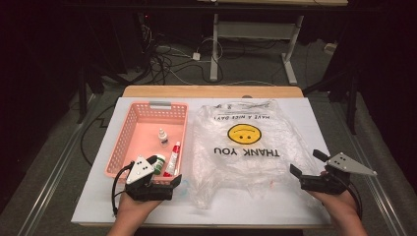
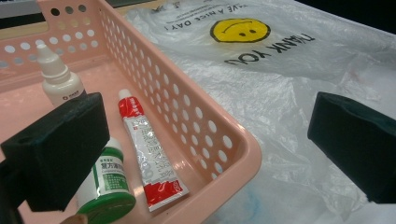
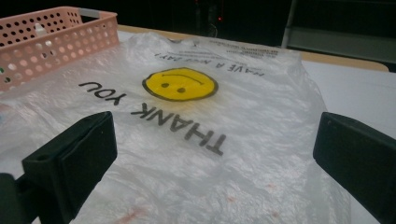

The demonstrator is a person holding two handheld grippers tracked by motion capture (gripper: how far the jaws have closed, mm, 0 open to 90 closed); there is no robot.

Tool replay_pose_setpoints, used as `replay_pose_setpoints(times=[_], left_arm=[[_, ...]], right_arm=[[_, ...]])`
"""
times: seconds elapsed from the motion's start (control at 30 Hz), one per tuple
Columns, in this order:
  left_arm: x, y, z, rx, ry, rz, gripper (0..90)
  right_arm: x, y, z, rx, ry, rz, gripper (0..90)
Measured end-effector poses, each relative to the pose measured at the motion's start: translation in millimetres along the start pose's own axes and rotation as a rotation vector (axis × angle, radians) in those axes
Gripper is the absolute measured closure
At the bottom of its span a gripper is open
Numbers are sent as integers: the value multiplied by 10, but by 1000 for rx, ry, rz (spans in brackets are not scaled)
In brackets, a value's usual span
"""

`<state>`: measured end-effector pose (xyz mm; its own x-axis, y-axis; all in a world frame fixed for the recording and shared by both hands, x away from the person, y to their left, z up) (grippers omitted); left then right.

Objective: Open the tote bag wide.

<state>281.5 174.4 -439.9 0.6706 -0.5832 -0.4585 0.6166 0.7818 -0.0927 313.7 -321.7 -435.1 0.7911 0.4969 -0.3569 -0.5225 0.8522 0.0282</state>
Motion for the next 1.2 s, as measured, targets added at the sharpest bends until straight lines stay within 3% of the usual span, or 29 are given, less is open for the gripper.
replay_pose_setpoints(times=[0.3, 1.2], left_arm=[[-30, 17, -12, -11, -2, 7, 0], [-12, -13, 8, -3, -5, -10, 0]], right_arm=[[65, -128, -87, 12, 47, -24, 2], [108, -382, -155, 46, 85, -88, 2]])
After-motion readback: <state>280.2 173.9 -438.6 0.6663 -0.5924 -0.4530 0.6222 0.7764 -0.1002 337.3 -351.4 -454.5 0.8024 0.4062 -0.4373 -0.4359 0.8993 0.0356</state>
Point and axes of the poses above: each handheld gripper's, and its own axes: x roughly forward along the jaws, z roughly out of its top, y roughly to its left, the point moved 1 cm from there along x, roughly forward along the jaws, and after that the axes turned 1 degree about -y, right-handed, at the moved point
